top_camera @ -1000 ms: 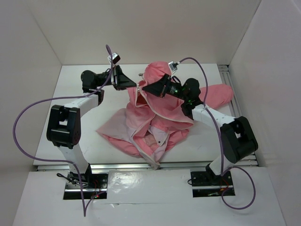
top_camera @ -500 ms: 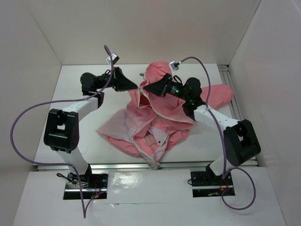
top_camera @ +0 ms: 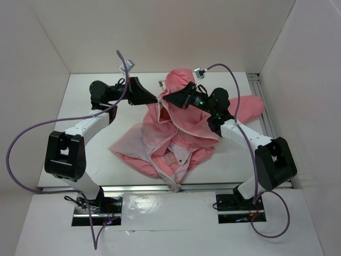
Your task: Zip up the jacket
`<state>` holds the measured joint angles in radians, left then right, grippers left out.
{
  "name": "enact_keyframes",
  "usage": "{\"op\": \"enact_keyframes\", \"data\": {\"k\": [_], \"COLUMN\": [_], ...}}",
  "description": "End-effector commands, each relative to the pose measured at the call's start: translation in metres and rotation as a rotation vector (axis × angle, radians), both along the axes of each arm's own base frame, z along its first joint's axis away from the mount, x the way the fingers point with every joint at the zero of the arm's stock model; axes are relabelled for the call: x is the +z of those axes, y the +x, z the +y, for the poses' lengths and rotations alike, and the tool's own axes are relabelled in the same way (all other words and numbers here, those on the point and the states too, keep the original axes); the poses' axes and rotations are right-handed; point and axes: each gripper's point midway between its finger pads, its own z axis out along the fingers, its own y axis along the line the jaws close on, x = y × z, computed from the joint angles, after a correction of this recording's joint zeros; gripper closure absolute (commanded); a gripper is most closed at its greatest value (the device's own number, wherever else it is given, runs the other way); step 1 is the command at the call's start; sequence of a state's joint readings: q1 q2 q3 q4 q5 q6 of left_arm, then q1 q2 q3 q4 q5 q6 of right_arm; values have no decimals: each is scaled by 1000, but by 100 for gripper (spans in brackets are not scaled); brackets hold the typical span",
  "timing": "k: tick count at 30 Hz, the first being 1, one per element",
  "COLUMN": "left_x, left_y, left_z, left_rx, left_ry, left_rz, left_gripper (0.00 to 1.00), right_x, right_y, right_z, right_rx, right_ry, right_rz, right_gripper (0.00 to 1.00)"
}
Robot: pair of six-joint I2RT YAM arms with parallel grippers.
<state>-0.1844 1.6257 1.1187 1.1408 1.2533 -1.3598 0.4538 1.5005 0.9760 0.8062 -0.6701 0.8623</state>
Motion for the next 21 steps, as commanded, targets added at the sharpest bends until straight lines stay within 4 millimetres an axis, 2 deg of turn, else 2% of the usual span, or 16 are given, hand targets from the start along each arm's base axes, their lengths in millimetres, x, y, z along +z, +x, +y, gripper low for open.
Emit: {"op": "enact_keyframes", "data": {"k": [1,4,7,14,21], "left_x": [12,9,8,15,11], "left_y": [-11,-9,-8,-8,-4], "left_z": [-1,-2,-2,-2,0], "left_rx": [-10,-15,-17,-34,-36], "left_ry": [-10,-16,-19,-28,-39], "left_rz": [-116,-108,-110,-116,-109], "left_gripper": [100,100,100,100,100], "right_x": [37,45,43,24,15], "right_y": [-13,-15,-14,-12,-27], "right_z": [-5,-6,-6,-19,-22], "right_rx": [-9,-9,-11,-29,-1], "right_ry": [40,48,40,3,-14], "right_rz": [-119,-135,-135,-95,-79], "right_gripper": [100,100,100,100,100]}}
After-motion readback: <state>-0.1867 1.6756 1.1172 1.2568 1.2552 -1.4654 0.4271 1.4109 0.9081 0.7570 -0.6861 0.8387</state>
